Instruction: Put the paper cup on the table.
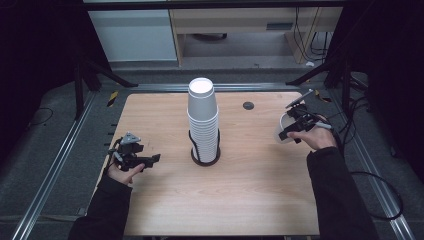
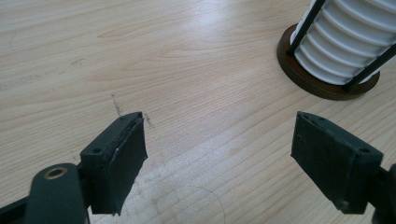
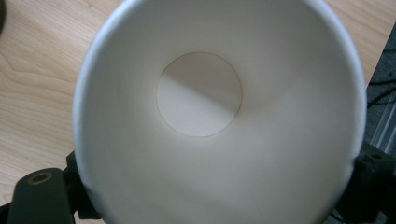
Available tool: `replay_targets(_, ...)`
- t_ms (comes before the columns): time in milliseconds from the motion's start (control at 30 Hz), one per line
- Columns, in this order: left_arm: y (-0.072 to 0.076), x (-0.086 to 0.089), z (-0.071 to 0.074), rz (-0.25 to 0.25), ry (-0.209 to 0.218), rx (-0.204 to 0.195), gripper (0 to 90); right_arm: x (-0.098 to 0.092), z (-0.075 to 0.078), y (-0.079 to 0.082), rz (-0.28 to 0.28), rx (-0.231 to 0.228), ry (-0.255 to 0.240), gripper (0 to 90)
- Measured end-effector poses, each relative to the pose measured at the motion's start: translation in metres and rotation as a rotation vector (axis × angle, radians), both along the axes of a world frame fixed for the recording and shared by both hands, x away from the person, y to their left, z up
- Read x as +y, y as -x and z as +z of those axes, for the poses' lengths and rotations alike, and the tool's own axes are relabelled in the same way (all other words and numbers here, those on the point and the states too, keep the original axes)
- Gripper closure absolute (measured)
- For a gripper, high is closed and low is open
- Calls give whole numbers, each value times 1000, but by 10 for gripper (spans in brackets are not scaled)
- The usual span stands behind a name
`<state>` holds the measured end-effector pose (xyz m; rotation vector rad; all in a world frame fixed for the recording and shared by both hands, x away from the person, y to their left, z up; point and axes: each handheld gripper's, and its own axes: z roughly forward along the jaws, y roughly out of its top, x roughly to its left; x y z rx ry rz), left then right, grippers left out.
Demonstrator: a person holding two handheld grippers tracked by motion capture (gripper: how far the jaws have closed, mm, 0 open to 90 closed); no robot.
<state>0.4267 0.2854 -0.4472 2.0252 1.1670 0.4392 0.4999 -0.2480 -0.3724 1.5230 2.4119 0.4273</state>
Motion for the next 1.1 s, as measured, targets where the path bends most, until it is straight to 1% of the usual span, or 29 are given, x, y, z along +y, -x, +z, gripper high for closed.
replay_targets(33, 0, 0, 0, 0, 0, 0, 170, 0, 0, 0, 0, 0, 0, 133)
replay_targets(67, 0, 0, 0, -1, 0, 1, 170, 1, -3, -2, 3, 13, 21, 133)
replay_targets(100, 0, 0, 0, -1, 0, 1, 170, 1, -3, -2, 3, 13, 21, 133)
replay_targets(133, 0, -1, 0, -3, -7, 0, 170, 4, -7, -4, 2, 32, 35, 133)
replay_targets(167, 0, -1, 0, -3, -7, 0, 170, 4, -7, -4, 2, 32, 35, 133)
replay_targets(233, 0, -1, 0, -5, -7, -1, 170, 6, -11, -5, 6, 45, 49, 133)
replay_targets(267, 0, -1, 0, -6, -8, 0, 171, 7, -16, -7, 11, 55, 66, 133)
replay_targets(300, 0, -1, 0, -6, -8, 0, 171, 7, -16, -7, 11, 55, 66, 133)
replay_targets(367, 0, -1, 0, -6, -8, 0, 170, 8, -21, -8, 13, 71, 72, 133)
replay_targets(400, 0, -1, 0, -4, -8, 1, 170, 9, -25, -9, 14, 79, 87, 132)
replay_targets(500, 0, 0, 0, -3, -8, 0, 171, 9, -28, -10, 18, 90, 85, 132)
replay_targets(533, 0, 0, 0, -3, -8, 1, 171, 9, -31, -10, 19, 101, 90, 132)
replay_targets(667, 0, -1, 0, -4, -9, 0, 171, 8, -36, -10, 21, 115, 97, 132)
replay_targets(700, 0, -1, 0, -5, -11, -1, 171, 8, -39, -11, 19, 136, 98, 132)
replay_targets(733, 0, -1, 0, -5, -11, -1, 170, 8, -39, -11, 19, 136, 98, 132)
replay_targets(833, 0, 0, 0, -6, -11, 0, 170, 8, -45, -11, 22, 156, 112, 130)
replay_targets(1100, 0, 0, 0, -6, -10, 0, 171, 7, -51, -12, 28, 167, 121, 124)
